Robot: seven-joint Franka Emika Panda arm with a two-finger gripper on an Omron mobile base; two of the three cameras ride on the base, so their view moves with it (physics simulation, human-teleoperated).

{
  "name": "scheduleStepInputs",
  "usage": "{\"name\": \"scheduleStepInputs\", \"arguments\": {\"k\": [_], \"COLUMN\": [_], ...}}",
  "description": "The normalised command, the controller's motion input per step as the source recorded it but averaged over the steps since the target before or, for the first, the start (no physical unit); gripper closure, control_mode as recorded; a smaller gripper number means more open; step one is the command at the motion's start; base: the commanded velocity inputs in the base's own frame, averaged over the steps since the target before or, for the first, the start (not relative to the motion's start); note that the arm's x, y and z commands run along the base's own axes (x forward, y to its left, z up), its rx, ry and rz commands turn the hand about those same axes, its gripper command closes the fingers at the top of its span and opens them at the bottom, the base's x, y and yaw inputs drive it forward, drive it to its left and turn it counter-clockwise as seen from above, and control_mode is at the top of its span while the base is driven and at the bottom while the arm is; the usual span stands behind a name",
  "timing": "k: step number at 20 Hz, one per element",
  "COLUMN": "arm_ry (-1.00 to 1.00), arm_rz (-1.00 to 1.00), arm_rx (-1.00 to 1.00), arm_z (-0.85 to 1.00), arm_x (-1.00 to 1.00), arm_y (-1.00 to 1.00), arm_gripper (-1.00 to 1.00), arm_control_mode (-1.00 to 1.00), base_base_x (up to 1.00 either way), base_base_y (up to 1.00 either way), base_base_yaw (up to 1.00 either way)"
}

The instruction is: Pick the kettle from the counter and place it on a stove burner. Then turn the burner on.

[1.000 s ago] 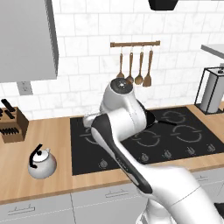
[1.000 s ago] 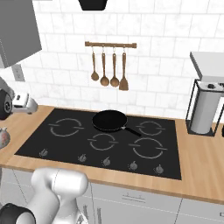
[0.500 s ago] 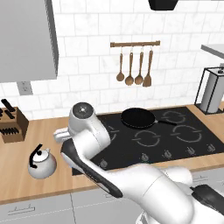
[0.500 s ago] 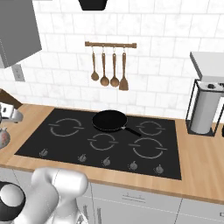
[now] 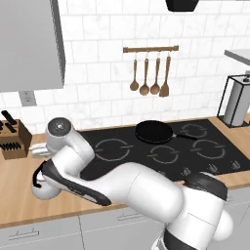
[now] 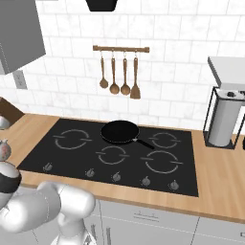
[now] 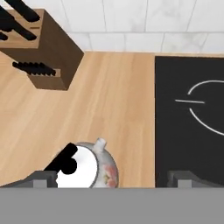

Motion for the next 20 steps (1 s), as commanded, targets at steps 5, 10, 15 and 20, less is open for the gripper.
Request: {"name": "scheduleStepInputs", "arguments": {"k": [5, 10, 15, 20], "arm_ry": [0.14, 0.09, 0.03, 0.05], "arm_rz": [0.0, 0.0, 0.0, -0.01], "arm_rx": [-0.05, 0.0, -0.04, -0.09], "arm_z": [-0.3, -0.21, -0.06, -0.29], "arm_x": [0.07, 0.15, 0.0, 0.0], "arm_y": [0.29, 0.71, 0.42, 0.1], "arm_gripper": [-1.0, -1.0, -1.0, -1.0], "arm_control_mode": [-1.0, -1.0, -1.0, -1.0], "base_base_x": [0.0, 0.0, 0.0, 0.0], "base_base_y": [0.0, 0.0, 0.0, 0.0], "base_base_yaw": [0.0, 0.0, 0.0, 0.0]}}
